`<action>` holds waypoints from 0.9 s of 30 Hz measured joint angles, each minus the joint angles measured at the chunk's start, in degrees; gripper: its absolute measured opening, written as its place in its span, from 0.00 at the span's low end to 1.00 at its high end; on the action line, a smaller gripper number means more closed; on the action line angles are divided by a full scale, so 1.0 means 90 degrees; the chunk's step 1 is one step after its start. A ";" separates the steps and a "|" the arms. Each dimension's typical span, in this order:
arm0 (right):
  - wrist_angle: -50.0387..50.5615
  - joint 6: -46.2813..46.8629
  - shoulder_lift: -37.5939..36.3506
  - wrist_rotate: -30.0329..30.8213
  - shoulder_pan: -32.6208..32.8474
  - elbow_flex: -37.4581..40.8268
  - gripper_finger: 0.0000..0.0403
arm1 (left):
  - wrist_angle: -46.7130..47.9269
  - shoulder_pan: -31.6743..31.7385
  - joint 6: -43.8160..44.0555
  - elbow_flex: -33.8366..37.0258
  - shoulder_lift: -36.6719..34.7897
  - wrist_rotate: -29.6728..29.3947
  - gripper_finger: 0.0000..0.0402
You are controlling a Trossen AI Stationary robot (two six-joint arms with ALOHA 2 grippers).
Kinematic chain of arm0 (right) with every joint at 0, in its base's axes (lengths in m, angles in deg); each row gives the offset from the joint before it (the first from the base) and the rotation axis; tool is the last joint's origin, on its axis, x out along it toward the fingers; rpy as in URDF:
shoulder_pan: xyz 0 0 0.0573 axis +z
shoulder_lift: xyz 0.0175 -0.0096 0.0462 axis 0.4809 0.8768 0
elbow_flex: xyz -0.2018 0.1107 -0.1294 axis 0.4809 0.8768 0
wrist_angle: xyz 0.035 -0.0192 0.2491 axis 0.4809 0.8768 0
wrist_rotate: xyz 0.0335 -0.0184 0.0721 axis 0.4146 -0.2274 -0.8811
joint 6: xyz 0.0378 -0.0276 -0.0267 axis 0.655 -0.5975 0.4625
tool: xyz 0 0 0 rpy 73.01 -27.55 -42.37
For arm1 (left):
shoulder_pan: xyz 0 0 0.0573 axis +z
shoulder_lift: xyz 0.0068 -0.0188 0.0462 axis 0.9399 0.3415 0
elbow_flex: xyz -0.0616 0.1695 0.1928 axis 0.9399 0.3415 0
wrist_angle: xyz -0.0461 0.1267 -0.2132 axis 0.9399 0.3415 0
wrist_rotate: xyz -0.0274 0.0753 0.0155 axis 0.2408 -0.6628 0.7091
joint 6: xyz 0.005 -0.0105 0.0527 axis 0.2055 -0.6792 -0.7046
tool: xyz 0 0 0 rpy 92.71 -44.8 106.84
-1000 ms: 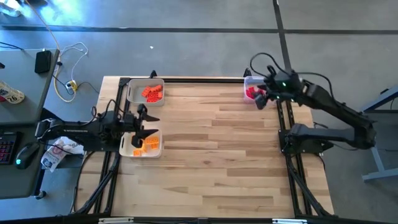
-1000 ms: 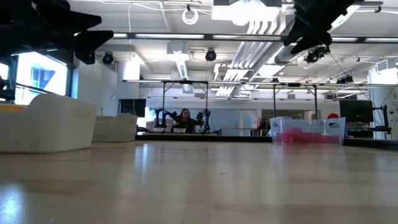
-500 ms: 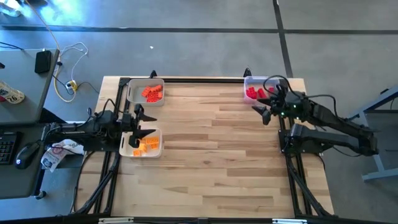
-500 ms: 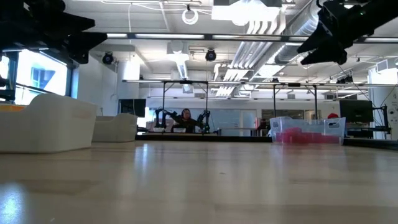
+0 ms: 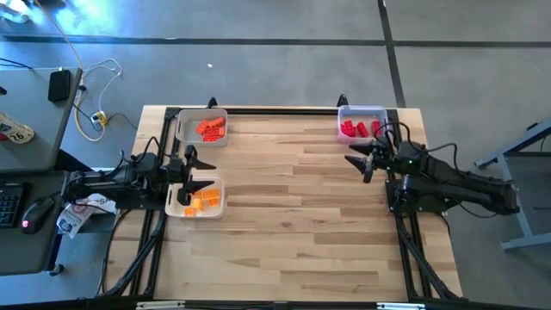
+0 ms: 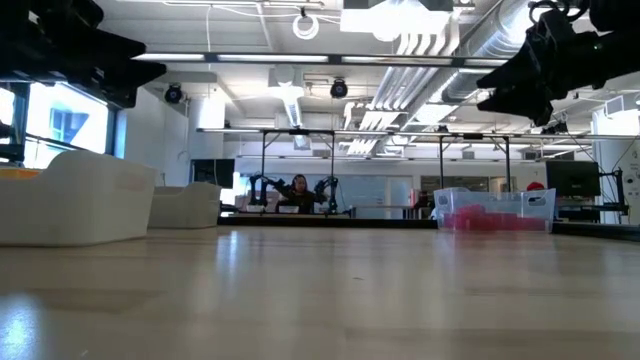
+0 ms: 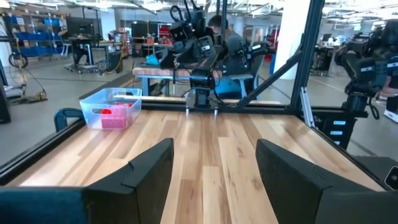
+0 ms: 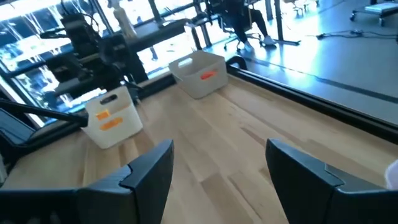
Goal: Sort & place blocks by color
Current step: Return to Home Position
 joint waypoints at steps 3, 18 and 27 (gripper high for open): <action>-0.0359 0.0001 -0.0101 0.0070 0.0139 0.0235 0.60 | 0.0050 0.0000 -0.0001 0.0000 0.0000 -0.0003 0.54; -0.1435 0.0000 -0.0901 0.0707 0.1175 0.1430 0.60 | 0.0183 -0.0002 -0.0151 0.0000 0.0000 -0.0020 0.54; -0.1416 -0.0168 -0.0954 0.1431 0.1813 0.1433 0.60 | -0.0458 -0.0004 0.0060 0.0525 0.0022 -0.0155 0.54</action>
